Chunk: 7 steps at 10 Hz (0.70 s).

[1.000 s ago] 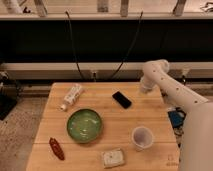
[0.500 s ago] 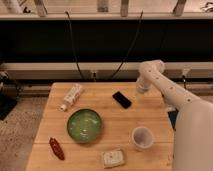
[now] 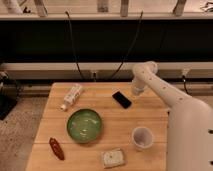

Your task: Push the eraser across the table

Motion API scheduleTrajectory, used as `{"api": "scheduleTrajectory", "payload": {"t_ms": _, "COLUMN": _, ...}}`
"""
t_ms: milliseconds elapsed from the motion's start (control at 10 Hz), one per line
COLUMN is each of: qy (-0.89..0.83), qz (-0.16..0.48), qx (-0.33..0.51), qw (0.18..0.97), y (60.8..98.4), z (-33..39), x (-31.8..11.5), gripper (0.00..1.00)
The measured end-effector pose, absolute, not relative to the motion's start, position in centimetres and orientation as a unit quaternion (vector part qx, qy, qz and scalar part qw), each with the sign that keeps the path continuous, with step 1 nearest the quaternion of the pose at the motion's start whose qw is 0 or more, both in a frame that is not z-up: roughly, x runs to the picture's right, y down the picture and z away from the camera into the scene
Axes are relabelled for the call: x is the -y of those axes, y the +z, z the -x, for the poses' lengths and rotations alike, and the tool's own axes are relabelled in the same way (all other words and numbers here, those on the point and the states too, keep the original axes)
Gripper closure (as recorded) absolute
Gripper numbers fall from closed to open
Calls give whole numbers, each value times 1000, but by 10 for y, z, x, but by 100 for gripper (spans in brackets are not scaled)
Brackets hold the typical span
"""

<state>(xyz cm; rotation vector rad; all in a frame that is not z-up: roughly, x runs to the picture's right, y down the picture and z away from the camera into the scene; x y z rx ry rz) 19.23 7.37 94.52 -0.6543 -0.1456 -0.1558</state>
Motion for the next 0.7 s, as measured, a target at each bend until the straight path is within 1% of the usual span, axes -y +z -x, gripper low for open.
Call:
{"api": "scheduleTrajectory", "payload": {"t_ms": 300, "qy": -108, "qz": 330, "qx": 83, "qw": 934, "y": 946, "z": -158, "x": -81, "gripper": 100}}
{"api": "scheduleTrajectory", "payload": {"t_ms": 700, "qy": -156, "qz": 342, "qx": 97, "qw": 922, "y": 938, "z": -112, "x": -96, "gripper": 100}}
